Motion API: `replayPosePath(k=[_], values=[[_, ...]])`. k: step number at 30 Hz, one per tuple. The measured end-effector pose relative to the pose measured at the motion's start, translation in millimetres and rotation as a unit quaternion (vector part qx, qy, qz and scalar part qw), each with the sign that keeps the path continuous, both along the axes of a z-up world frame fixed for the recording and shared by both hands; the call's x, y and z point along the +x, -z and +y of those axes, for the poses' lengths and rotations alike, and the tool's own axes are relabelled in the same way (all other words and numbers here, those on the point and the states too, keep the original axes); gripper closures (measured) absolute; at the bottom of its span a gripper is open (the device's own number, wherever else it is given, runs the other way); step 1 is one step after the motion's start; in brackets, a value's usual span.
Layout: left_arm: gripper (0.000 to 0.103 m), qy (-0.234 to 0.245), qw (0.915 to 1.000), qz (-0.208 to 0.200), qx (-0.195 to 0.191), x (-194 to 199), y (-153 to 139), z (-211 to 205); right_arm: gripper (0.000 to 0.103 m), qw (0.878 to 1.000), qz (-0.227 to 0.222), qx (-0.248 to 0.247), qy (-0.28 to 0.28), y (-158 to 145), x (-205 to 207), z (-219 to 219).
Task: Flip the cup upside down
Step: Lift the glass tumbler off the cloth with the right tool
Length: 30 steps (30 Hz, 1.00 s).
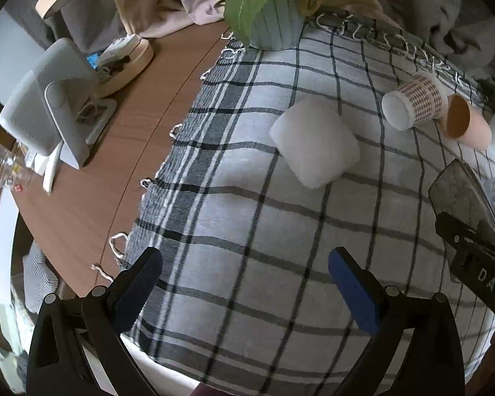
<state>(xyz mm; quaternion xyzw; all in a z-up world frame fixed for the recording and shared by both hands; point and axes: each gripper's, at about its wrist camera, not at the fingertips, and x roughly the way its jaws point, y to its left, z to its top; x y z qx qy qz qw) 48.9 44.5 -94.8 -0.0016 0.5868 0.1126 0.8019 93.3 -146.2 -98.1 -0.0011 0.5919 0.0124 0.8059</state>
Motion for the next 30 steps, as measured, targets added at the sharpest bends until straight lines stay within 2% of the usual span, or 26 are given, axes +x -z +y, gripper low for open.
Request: replayPosePath(k=[5, 12, 24, 30], values=[[0.000, 0.018, 0.9998, 0.009, -0.001, -3.7, 5.5, 15.0, 0.032, 1.000, 0.001, -0.006, 0.012, 0.9, -13.7, 16.5], [0.000, 0.037, 0.9989, 0.027, 0.006, -8.1, 18.4, 25.1, 0.032, 0.999, 0.018, -0.018, 0.027, 21.5, -31.0, 35.5], [0.000, 0.017, 0.9985, 0.053, 0.000, -19.7, 35.5, 35.8, 0.032, 0.998, 0.046, -0.024, 0.023, 38.2, -51.5, 46.0], [0.000, 0.007, 0.9987, 0.050, 0.003, -22.1, 33.3, 38.1, 0.033, 0.997, 0.081, -0.005, 0.015, 50.9, -57.2, 49.1]])
